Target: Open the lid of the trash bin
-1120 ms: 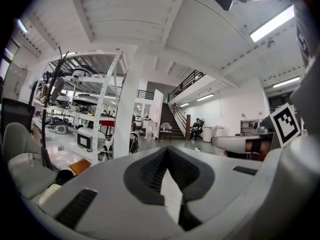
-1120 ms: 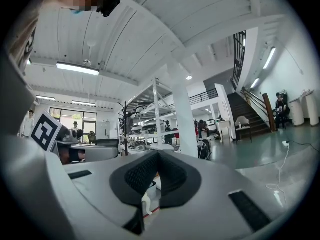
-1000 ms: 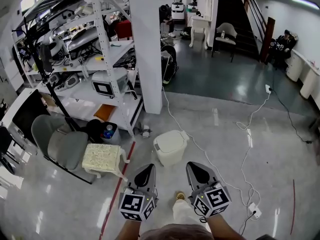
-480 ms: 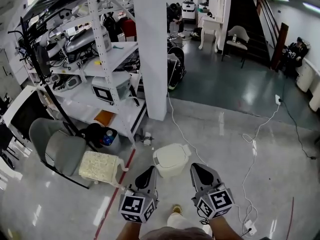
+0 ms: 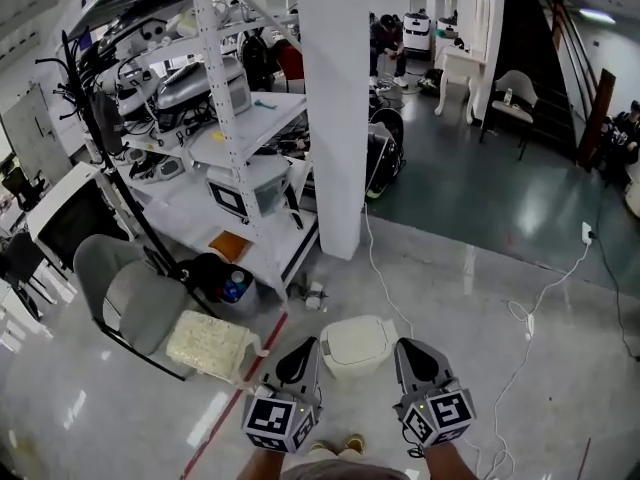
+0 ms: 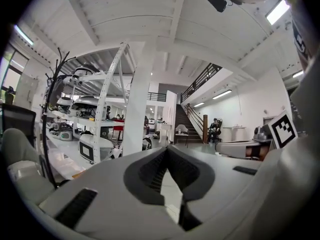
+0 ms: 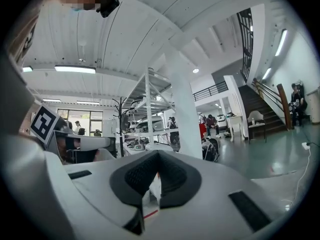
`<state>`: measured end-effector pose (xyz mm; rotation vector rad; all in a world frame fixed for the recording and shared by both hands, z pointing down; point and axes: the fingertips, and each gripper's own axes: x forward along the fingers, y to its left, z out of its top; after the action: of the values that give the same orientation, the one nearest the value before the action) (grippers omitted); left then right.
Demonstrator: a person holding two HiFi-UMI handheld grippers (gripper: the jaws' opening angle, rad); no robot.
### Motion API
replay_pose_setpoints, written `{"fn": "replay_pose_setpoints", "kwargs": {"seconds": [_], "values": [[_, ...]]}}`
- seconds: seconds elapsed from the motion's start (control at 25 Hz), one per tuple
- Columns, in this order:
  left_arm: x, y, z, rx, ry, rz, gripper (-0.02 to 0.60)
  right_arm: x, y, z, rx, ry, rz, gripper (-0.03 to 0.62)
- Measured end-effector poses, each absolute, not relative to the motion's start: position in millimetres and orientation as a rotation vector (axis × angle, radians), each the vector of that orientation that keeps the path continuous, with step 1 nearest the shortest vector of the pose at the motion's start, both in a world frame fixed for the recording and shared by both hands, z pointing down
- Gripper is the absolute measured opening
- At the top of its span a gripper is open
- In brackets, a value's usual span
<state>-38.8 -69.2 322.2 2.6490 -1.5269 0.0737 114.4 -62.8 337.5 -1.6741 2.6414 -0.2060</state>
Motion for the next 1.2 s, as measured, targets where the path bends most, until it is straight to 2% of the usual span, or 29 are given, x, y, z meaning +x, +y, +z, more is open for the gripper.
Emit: {"fn": "replay_pose_setpoints", "kwargs": {"seconds": [0.6,1.2], "values": [[-42.6,-147.1,294.1,2.706,-1.522,-0.011,-0.002,99.6,-139.7,309.5,-1.649,2.597,-0.091,0.032],[-38.1,-200.5,324.0,2.740,-1.454,0.005,-0.002,90.0,-186.7,336.0,-1.666,2.622,-0.149,0.032]]}}
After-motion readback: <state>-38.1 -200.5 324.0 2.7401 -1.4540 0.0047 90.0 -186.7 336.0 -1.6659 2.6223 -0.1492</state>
